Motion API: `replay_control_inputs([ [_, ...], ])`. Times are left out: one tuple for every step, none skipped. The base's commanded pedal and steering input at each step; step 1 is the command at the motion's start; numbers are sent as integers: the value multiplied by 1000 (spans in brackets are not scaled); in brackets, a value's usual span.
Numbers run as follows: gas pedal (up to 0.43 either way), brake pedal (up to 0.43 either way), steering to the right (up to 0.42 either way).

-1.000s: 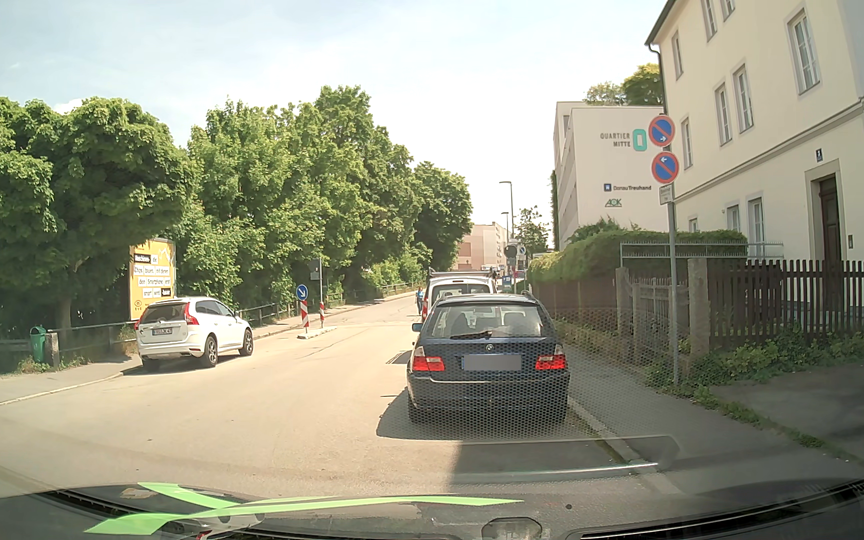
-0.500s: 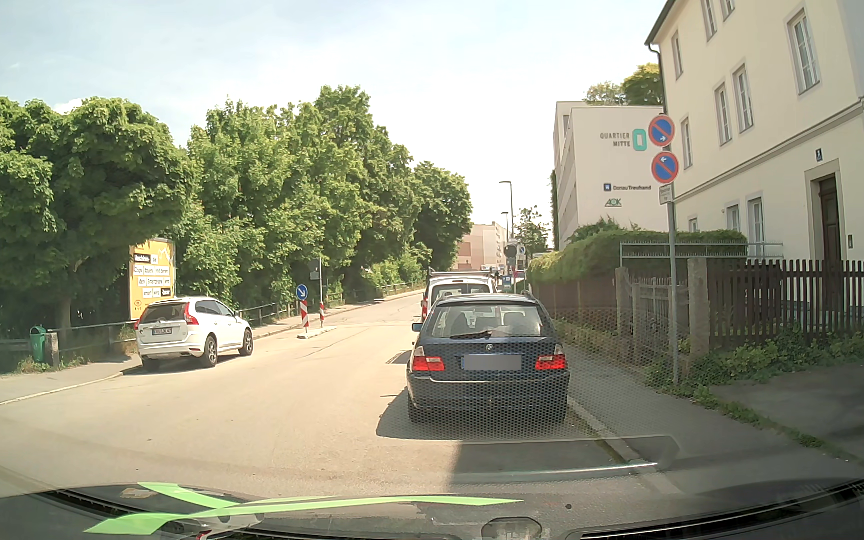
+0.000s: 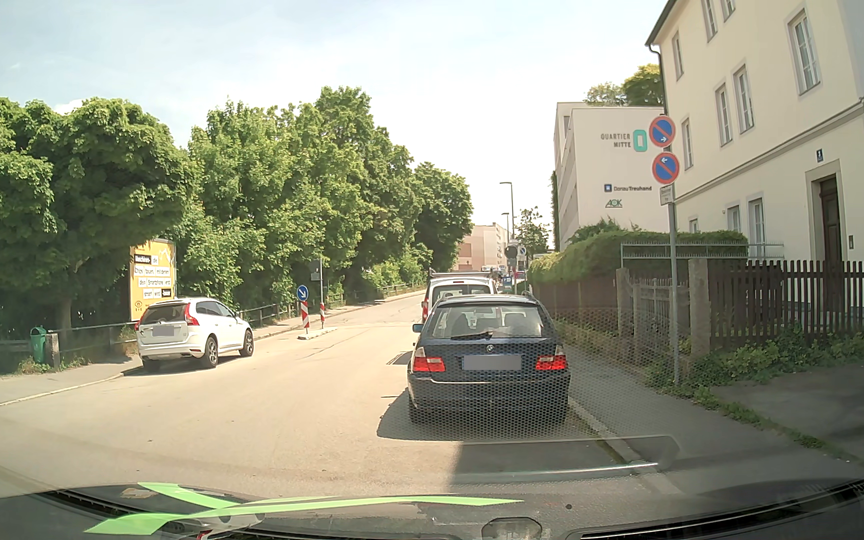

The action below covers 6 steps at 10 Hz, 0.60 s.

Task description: Follow the waypoints while adhering to traffic rules and regulations

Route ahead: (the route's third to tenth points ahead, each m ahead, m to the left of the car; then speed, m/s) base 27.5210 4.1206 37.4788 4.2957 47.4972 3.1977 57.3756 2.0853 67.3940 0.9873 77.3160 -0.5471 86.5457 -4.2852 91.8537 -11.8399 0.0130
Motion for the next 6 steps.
replay_control_inputs([
  [0, 0, -446],
  [0, 0, -476],
  [0, 12, -494],
  [0, 24, -500],
  [0, 73, -501],
  [0, 104, -501],
])
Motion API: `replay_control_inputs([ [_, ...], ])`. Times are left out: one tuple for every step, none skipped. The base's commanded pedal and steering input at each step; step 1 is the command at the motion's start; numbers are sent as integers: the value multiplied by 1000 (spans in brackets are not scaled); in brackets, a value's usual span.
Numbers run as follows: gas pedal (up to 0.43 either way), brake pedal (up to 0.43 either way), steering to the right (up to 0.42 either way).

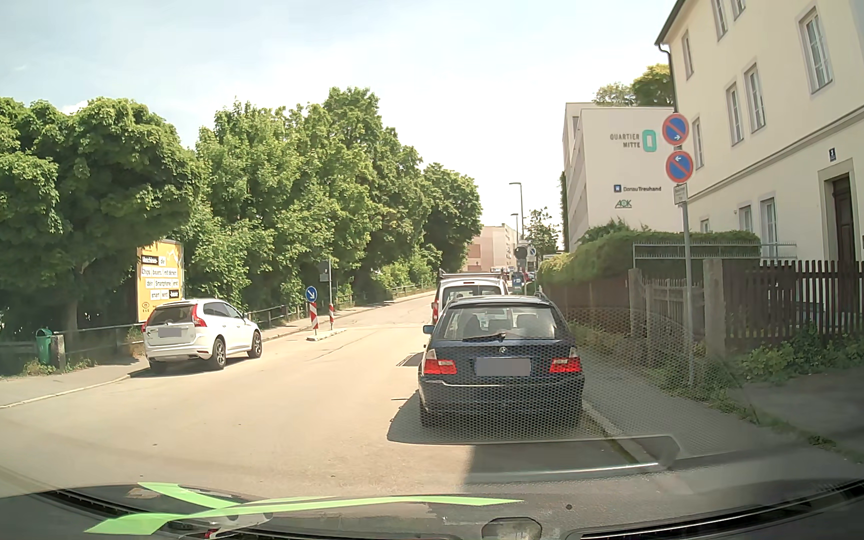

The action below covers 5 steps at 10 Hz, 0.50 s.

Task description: Follow the waypoints while adhering to traffic rules and regulations

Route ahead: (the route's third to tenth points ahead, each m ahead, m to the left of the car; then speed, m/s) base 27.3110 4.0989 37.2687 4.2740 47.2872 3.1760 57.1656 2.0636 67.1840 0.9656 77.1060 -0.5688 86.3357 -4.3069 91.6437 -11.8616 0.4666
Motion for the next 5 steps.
replay_control_inputs([
  [0, 134, -503],
  [0, 159, -508],
  [0, 195, -515],
  [0, 201, -520],
  [0, 146, -524],
])
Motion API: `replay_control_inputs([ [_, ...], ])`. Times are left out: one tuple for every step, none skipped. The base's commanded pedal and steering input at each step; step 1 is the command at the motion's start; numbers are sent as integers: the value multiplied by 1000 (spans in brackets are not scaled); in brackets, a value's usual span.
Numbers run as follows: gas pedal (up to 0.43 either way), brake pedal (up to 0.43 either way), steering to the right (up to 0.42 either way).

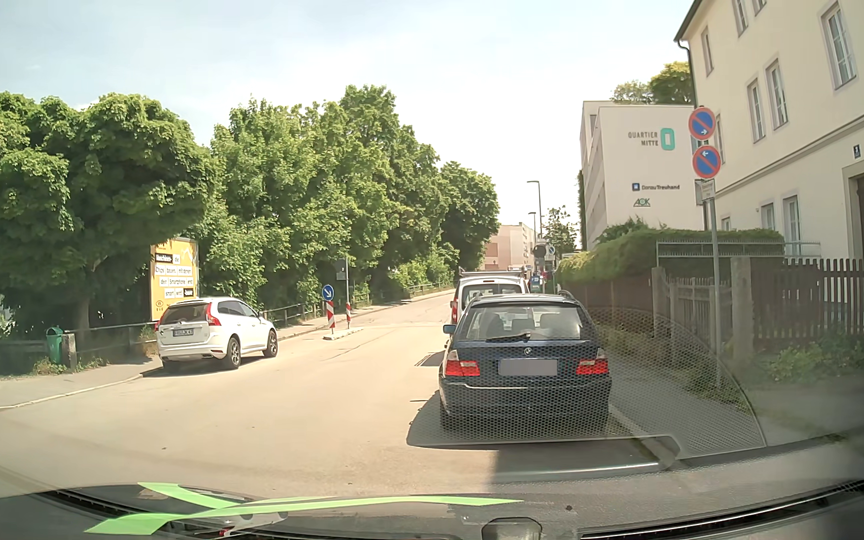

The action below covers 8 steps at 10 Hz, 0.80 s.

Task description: Follow the waypoints while adhering to traffic rules and regulations

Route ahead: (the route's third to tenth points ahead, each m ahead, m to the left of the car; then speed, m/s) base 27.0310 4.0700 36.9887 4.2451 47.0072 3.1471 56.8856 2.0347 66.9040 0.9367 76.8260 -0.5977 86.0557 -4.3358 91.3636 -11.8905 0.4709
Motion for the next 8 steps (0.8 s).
replay_control_inputs([
  [0, 104, -526],
  [0, 67, -527],
  [0, 61, -529],
  [0, 49, -531],
  [0, 30, -535],
  [0, 30, -535],
  [0, 30, -535],
  [0, 24, -535],
])
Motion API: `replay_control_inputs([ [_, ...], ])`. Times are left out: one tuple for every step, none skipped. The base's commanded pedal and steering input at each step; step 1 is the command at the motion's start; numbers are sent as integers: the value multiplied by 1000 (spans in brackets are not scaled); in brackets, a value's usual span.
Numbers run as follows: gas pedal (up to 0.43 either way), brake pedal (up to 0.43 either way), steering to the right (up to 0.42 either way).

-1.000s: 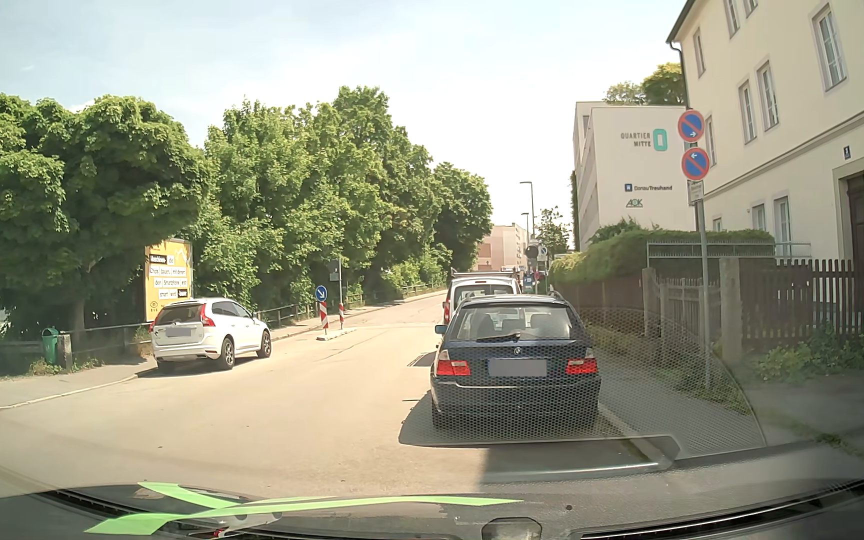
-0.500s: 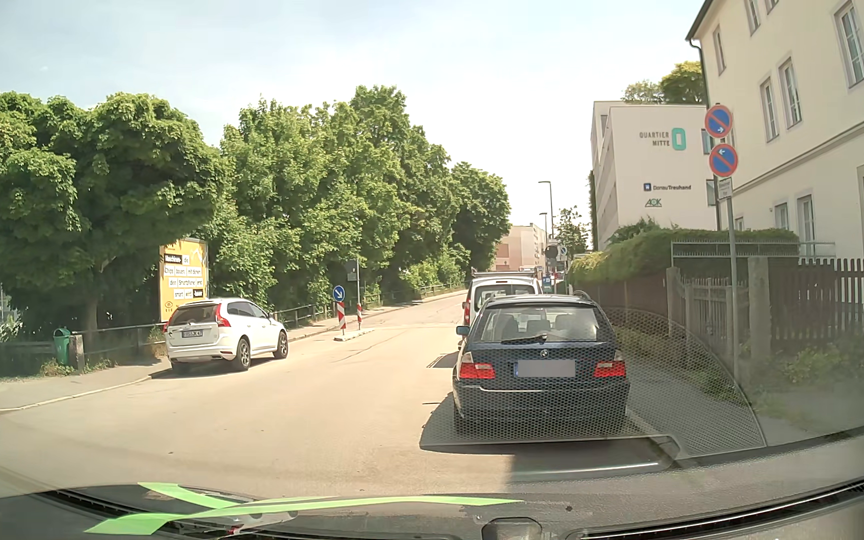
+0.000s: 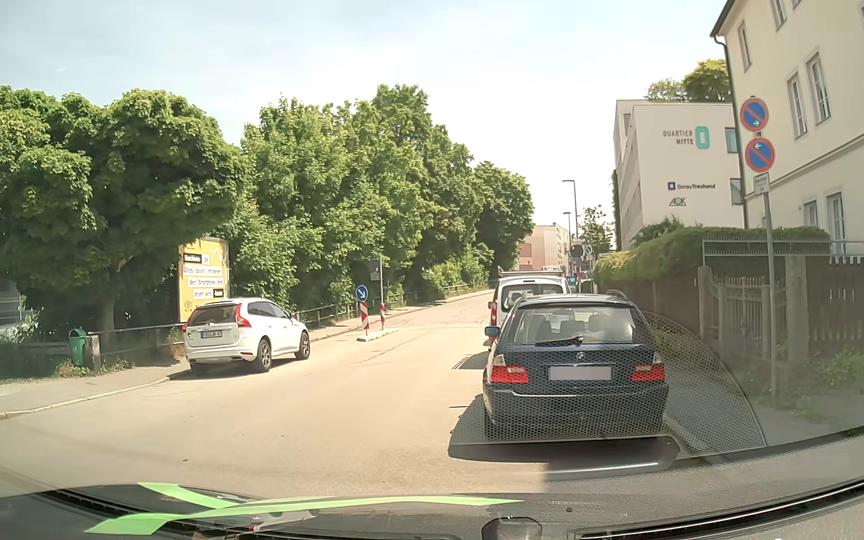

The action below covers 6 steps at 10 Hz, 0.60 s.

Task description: Follow the waypoints while adhering to traffic rules and regulations

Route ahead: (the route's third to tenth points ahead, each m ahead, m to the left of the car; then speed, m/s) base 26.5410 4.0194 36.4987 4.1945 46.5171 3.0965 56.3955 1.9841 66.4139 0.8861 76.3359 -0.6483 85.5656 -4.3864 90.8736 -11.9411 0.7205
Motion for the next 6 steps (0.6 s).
replay_control_inputs([
  [0, 24, -535],
  [0, 24, -535],
  [0, 30, -535],
  [0, 37, -535],
  [0, 43, -535],
  [0, 49, -535],
])
